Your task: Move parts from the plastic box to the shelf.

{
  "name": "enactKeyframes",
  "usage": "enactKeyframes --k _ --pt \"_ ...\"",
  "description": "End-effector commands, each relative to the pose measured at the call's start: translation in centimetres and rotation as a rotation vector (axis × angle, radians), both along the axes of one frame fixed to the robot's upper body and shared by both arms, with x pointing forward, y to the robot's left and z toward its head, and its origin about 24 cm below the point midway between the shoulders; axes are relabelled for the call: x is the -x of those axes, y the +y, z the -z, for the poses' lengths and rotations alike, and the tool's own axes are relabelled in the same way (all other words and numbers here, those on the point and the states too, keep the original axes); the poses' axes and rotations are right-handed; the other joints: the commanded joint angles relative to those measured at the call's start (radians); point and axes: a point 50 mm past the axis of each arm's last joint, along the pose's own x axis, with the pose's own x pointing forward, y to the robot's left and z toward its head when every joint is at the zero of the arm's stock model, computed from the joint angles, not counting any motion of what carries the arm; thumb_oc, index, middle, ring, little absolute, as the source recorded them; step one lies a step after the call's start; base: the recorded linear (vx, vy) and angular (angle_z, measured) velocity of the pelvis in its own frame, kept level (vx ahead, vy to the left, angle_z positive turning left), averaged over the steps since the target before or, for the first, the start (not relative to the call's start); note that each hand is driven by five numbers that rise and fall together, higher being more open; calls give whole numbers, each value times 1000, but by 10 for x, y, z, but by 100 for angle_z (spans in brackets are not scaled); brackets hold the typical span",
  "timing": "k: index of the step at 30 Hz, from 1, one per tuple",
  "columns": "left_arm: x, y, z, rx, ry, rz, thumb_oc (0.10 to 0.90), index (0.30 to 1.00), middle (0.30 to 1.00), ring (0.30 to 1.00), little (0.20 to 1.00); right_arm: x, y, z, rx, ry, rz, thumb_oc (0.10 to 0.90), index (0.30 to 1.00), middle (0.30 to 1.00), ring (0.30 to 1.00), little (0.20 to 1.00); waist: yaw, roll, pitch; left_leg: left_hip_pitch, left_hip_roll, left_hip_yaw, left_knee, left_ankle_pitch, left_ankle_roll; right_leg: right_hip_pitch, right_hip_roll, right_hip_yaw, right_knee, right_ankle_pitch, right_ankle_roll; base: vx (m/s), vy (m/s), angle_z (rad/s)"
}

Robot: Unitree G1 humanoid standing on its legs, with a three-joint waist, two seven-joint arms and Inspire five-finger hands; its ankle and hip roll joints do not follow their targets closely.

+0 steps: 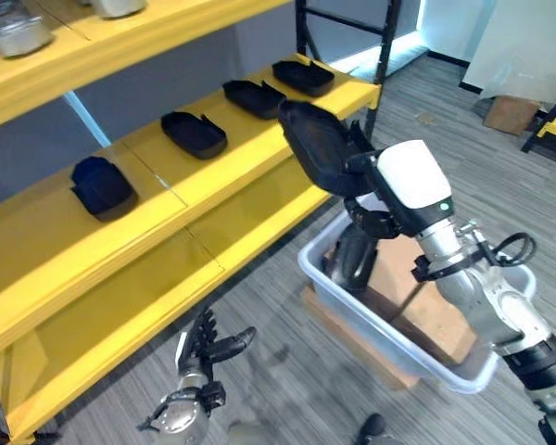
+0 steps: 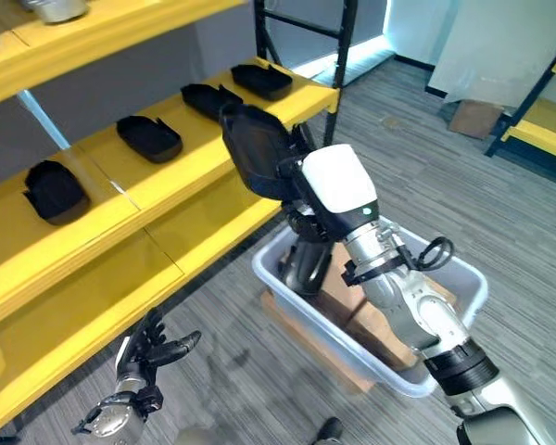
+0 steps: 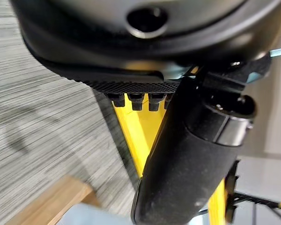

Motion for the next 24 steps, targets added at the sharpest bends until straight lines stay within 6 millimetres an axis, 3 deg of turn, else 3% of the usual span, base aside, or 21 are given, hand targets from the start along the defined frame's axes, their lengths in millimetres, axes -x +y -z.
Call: enactKeyframes --k 1,6,14,20,23,24 --pt "-10 18 -40 -143 -195 39 900 1000 1000 1000 1000 8 18 -60 -60 -317 -109 400 300 300 300 300 59 -47 -114 -39 14 -56 -32 43 75 -37 31 96 32 -71 35 65 213 42" --pt "-1 24 -35 -161 -168 25 900 1000 1000 1000 1000 11 21 -60 -33 -331 -104 400 300 300 300 300 99 -82 -123 -43 -77 -82 -36 0 113 -5 -33 80 -16 -2 80 42 224 22" --pt "7 33 -36 -184 -166 -15 900 1000 1000 1000 1000 9 37 -64 -8 -348 -141 400 300 300 300 300 146 -122 -133 -36 -161 -97 -70 -19 154 11 -81 84 -76 94 129 27 141 14" --pt "8 40 -41 -198 -185 -57 900 1000 1000 1000 1000 8 43 -64 22 -352 -135 400 300 300 300 300 187 -155 -122 -77 -229 -126 -19 -54 188 21 -135 92 -78 167 151 33 147 17" --pt "5 42 -43 -222 -187 -51 900 1000 1000 1000 1000 7 42 -62 43 -343 -127 400 300 300 300 300 185 -156 -116 -104 -269 -162 9 -55 210 10 -151 158 -40 187 142 25 141 49" --pt "4 42 -43 -228 -189 -44 900 1000 1000 1000 1000 8 41 -61 50 -339 -125 400 300 300 300 300 176 -150 -116 -105 -279 -179 7 -52 218 -1 -136 217 -19 181 130 86 171 70"
